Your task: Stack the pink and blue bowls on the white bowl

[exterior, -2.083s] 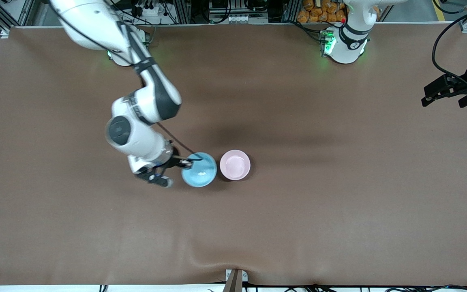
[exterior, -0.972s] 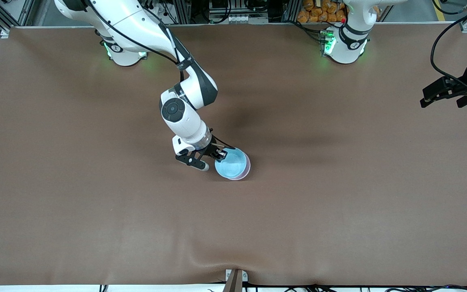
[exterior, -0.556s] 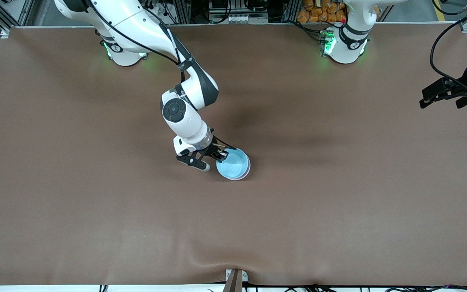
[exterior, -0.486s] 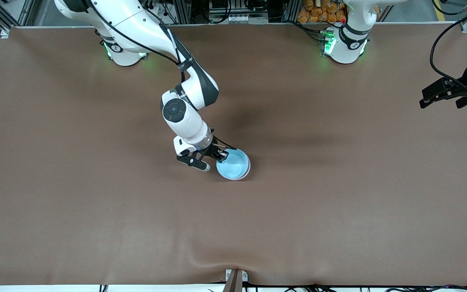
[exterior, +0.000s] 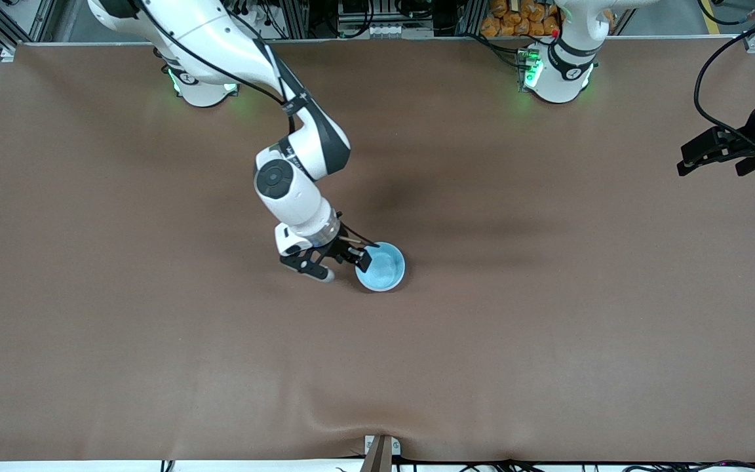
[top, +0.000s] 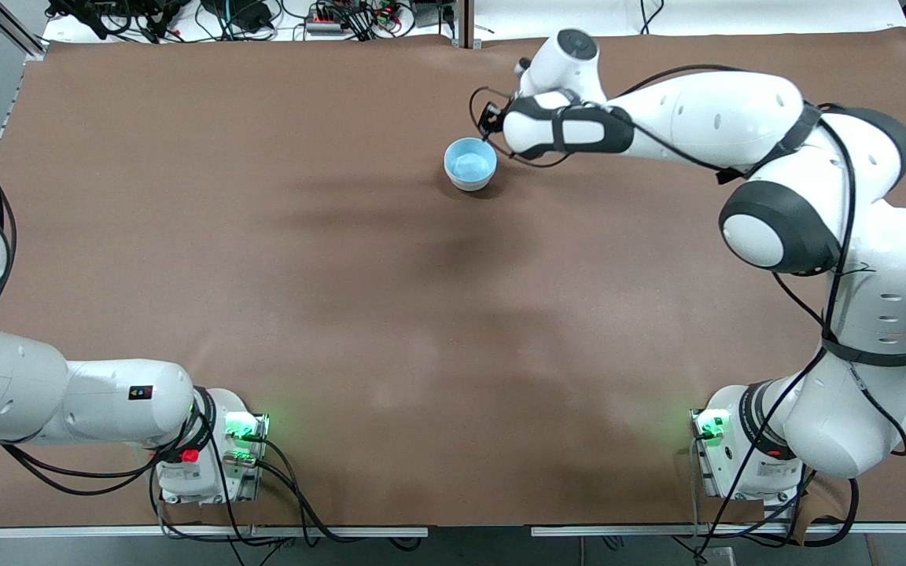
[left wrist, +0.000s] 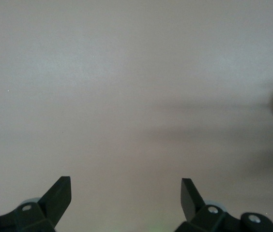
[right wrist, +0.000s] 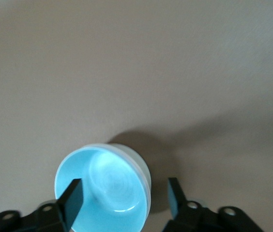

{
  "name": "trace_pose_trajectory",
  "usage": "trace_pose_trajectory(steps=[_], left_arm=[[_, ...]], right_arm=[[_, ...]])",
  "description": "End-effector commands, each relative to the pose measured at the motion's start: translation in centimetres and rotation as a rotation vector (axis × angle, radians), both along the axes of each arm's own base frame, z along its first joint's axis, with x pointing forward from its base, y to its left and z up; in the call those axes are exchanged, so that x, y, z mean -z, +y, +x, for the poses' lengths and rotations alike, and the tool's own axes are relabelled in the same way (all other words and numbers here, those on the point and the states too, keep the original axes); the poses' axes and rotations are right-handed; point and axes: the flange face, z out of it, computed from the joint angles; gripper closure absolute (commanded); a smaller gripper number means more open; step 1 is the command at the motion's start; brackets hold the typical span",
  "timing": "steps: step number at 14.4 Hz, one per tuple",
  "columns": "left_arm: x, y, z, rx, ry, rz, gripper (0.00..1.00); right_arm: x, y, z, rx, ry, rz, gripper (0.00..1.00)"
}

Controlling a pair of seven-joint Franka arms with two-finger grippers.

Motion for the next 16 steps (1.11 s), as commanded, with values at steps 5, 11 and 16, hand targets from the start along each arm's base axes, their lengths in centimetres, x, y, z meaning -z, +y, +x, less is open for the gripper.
trace_pose_trajectory(steps=[5, 11, 16], left_arm=[[-0.4, -0.5, 0.0, 0.0, -0.002, -0.003, 0.0], [-0.4, -0.5, 0.1, 0.008, -0.002, 0.0, 0.0], [-0.6, -0.6, 0.3, 0.003, -0.007, -0.007, 0.0]], right_arm=[[-9.5, -14.4, 3.7, -0.112, 0.115, -0.037, 0.0], [-15.5, -30.1, 3.7, -0.22, 0.171, -0.051, 0.0], [-22.0, -38.3, 1.3, -0.355, 0.144, -0.205, 0.0]])
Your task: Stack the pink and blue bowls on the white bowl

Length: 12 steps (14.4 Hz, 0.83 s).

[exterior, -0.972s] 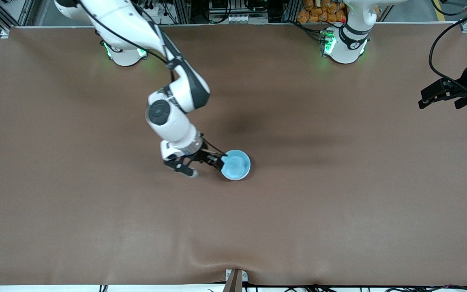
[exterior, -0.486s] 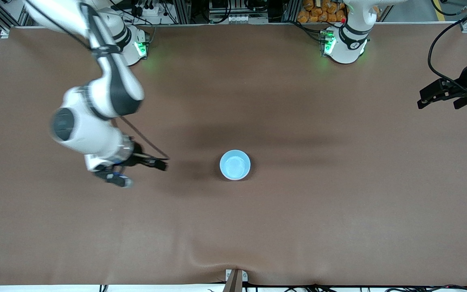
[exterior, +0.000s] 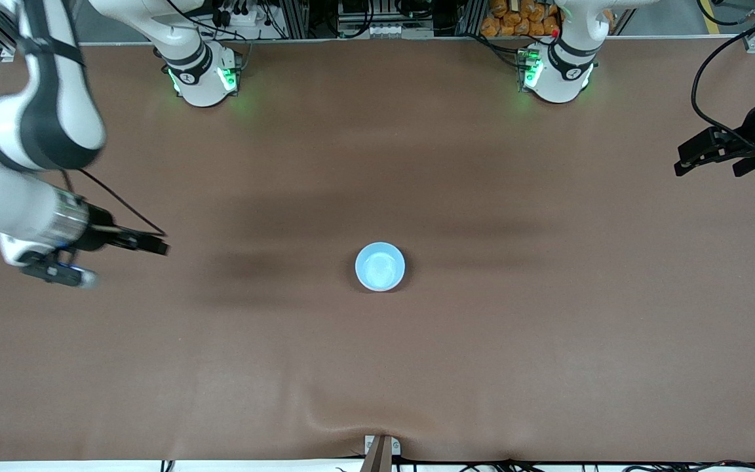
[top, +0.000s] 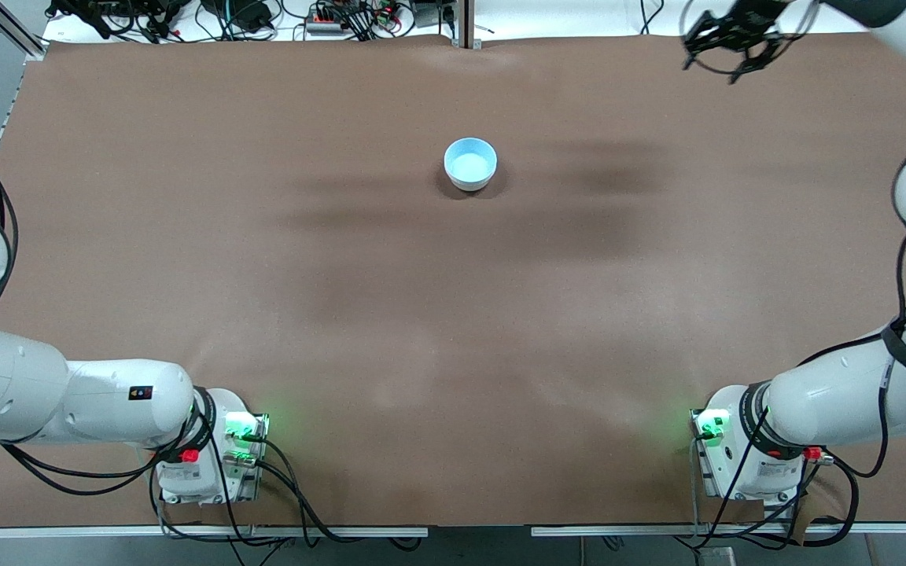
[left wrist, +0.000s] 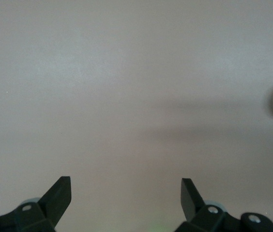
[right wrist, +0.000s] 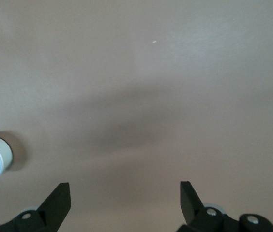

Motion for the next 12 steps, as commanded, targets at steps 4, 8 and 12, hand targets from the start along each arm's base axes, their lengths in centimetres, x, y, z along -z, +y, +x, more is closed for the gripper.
trace_pose_trajectory(steps=[4, 8, 12], left_arm=[[-0.4, -0.2, 0.3, -0.004, -0.003, -0.005, 0.0], [-0.3, -0.4, 0.4, 0.001, 0.0, -0.005, 0.0], [-0.3, -0.9, 0.4, 0.008, -0.001, -0.007, 0.0]], right_arm=[[-5.8, -6.1, -3.2, -0.154, -0.045, -0.108, 0.0], [-11.3, -8.0, -4.5, -0.218, -0.051, -0.153, 0.0], [-13.5, -8.6, -5.4, -0.206, -0.006, -0.145, 0.0]])
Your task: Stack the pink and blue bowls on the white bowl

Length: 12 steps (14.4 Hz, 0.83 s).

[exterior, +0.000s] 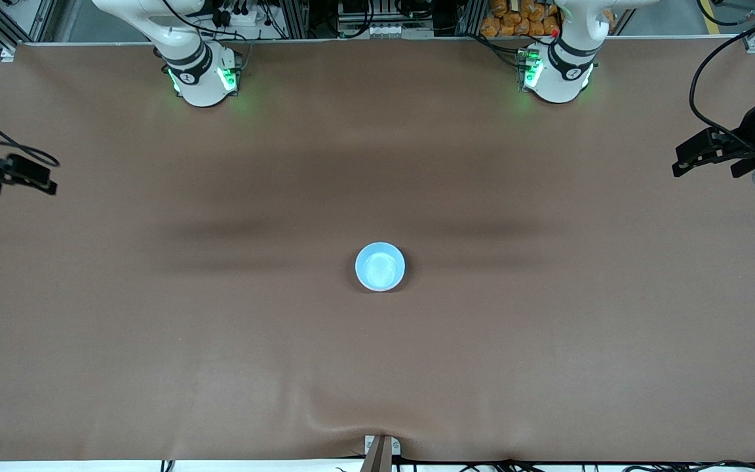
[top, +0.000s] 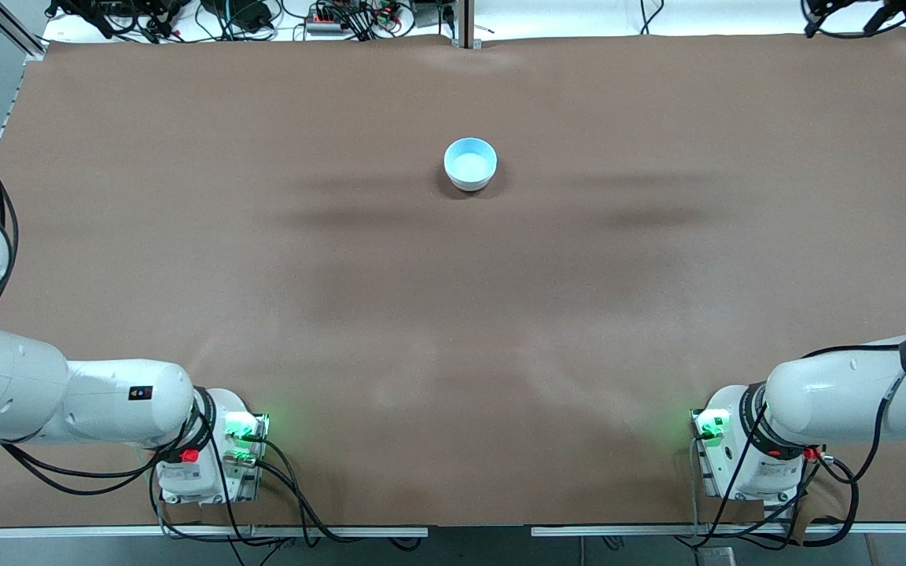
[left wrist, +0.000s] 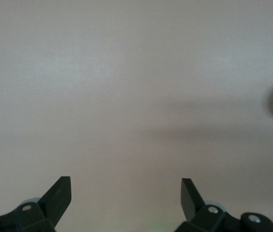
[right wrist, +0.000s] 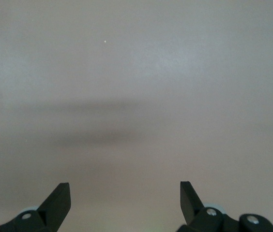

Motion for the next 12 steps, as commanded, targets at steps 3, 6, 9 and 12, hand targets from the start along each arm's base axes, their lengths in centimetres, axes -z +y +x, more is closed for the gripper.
trace_pose_trajectory(steps=[3, 6, 9, 12], left_arm=[[-0.4, -0.4, 0.2, 0.0, -0.001, -0.005, 0.0], [-0.4, -0.4, 0.3, -0.001, -0.003, -0.007, 0.0], [-0.4, -0.4, 0.3, -0.001, -0.003, -0.007, 0.0], [-0.3, -0.4, 0.3, 0.001, 0.0, -0.007, 0.0]], right_arm=[[-1.1, 0.0, -0.4, 0.002, 0.0, -0.023, 0.0], [-2.6, 0.4, -1.1, 0.077, -0.035, -0.015, 0.0], [-2.6, 0.4, -1.1, 0.077, -0.036, -0.012, 0.0], [-2.3, 0.5, -1.0, 0.075, -0.03, -0.011, 0.0]])
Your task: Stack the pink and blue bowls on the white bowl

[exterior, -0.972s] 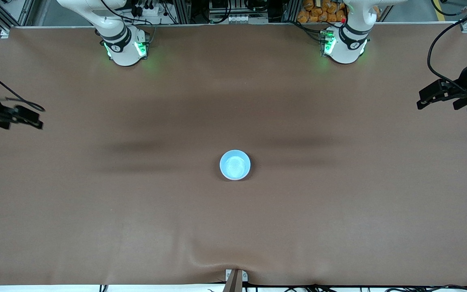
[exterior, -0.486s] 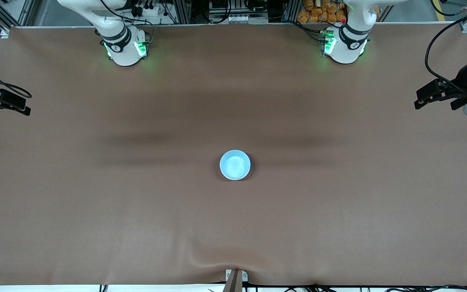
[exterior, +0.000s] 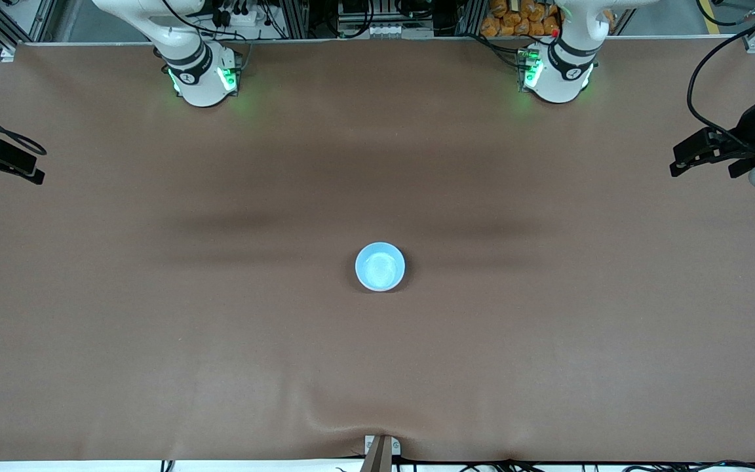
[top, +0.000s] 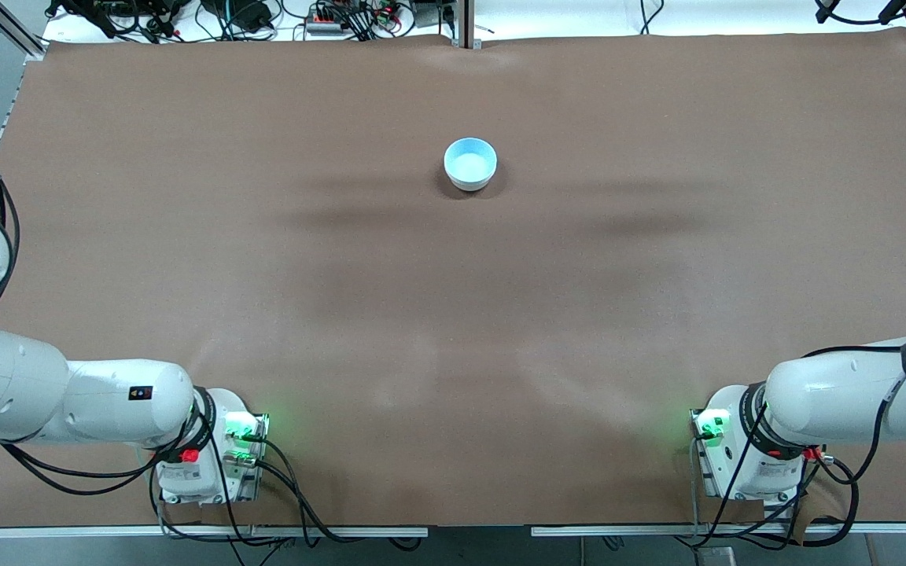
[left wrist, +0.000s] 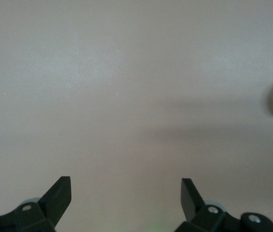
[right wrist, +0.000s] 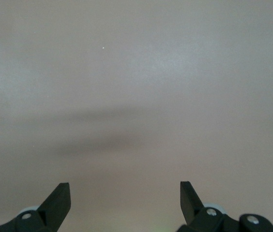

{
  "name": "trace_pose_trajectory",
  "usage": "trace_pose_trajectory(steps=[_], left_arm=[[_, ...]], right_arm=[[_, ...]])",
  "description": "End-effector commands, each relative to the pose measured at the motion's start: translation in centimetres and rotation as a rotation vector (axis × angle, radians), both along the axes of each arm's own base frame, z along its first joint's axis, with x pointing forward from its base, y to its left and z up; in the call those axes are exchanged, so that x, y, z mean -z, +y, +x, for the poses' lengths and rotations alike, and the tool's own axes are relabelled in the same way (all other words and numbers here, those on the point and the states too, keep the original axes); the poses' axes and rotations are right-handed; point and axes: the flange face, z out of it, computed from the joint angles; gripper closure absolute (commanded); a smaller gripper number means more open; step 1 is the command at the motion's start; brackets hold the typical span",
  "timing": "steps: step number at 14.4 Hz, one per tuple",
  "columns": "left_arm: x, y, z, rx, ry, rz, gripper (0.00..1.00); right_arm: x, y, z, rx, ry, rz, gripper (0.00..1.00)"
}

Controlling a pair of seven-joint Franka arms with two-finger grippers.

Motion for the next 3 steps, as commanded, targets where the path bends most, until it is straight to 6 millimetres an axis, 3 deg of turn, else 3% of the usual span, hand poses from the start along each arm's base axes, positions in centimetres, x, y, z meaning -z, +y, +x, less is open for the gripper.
trace_pose_trajectory(steps=[1, 3], left_arm=[[-0.32, -0.21, 0.3, -0.004, 0.0, -0.007, 0.0], [-0.33, -0.22, 0.31, -0.004, -0.001, -0.008, 0.0]], right_arm=[[-0.36, 0.13, -0.44, 0.014, -0.001, -0.005, 0.0], [-0.19, 0.82, -0.36, 0.003, 0.003, -0.004, 0.0]])
